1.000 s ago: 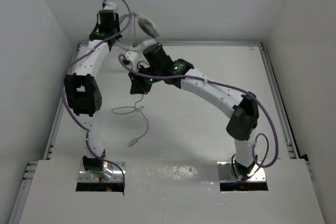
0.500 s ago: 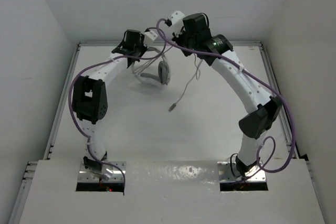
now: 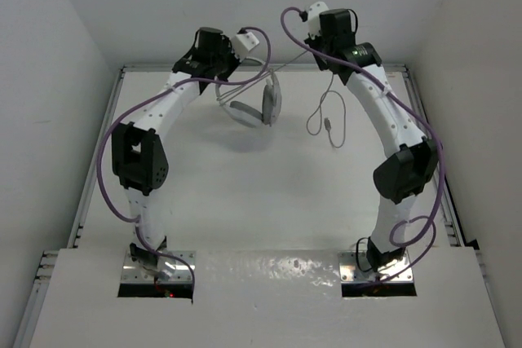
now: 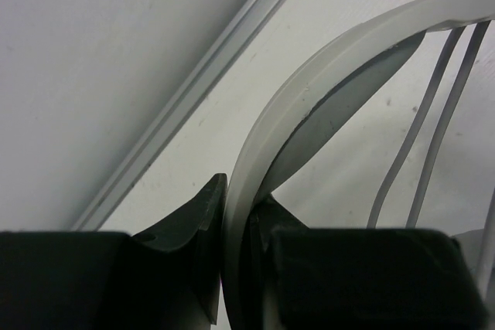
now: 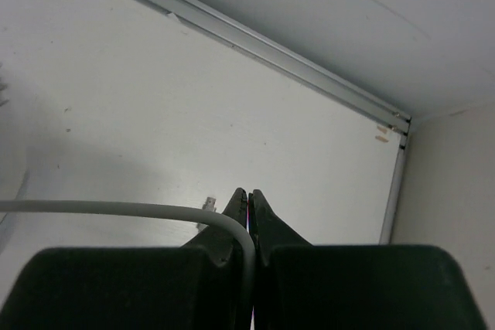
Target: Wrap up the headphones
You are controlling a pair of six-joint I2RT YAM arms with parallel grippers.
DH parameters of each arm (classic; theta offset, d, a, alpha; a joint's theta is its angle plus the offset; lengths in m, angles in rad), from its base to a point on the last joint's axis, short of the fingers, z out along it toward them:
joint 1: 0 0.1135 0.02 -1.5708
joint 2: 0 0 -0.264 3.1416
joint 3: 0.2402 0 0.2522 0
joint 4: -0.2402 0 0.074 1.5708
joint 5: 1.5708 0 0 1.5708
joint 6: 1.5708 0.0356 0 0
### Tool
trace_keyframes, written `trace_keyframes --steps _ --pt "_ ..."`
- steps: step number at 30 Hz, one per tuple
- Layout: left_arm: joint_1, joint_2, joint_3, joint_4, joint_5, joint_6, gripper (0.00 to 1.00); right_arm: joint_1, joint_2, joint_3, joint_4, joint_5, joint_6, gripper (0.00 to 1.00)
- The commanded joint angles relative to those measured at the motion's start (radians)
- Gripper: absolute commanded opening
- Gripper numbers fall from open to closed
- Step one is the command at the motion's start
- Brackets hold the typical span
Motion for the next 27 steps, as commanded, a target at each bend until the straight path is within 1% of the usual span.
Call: trace_keyframes --steps 1,4,8,10,13,16,18,21,22,23,24,25,26,27 --pt "0.018 -0.046 0.095 -0.134 0.120 0.021 0.00 -0.081 0.022 0.045 0.141 -0.008 0.120 0.00" --pt "0.014 -0.050 0.124 -0.181 0.155 0.024 0.00 -0.101 0.057 0.059 0.169 -0.028 0.140 0.00" --pt "0.009 -0.055 0.121 -0.203 0.158 0.022 0.00 -0.127 0.100 0.076 0.191 -0.057 0.182 0.00" --pt "0.003 -0.056 0.121 -0.211 0.157 0.026 0.00 -0.138 0.111 0.095 0.194 -0.074 0.234 0.00" --pt "0.000 -0.056 0.129 -0.221 0.166 0.016 0.00 -0.141 0.116 0.079 0.238 -0.092 0.246 0.00" --pt "0.002 -0.055 0.167 -0.235 0.180 -0.028 0.00 -0.153 0.129 0.056 0.249 -0.101 0.267 0.00" --pt "0.002 -0.055 0.190 -0.244 0.192 -0.083 0.00 -0.170 0.137 0.015 0.252 -0.109 0.292 0.00" --pt "0.002 -0.053 0.250 -0.284 0.241 -0.146 0.00 -0.190 0.130 -0.063 0.292 -0.170 0.367 0.00" --pt "0.003 -0.052 0.288 -0.295 0.258 -0.163 0.00 -0.193 0.128 -0.083 0.325 -0.246 0.373 0.00" --pt "0.003 -0.050 0.310 -0.322 0.270 -0.195 0.00 -0.193 0.126 -0.123 0.344 -0.289 0.372 0.09" --pt "0.003 -0.050 0.357 -0.335 0.293 -0.212 0.00 -0.193 0.125 -0.143 0.380 -0.386 0.369 0.14" --pt "0.003 -0.049 0.383 -0.352 0.301 -0.249 0.00 -0.193 0.125 -0.160 0.399 -0.429 0.369 0.19" --pt "0.003 -0.049 0.412 -0.358 0.307 -0.270 0.00 -0.192 0.125 -0.199 0.417 -0.466 0.376 0.26" --pt "0.003 -0.050 0.440 -0.362 0.321 -0.286 0.00 -0.192 0.126 -0.223 0.439 -0.501 0.408 0.30"
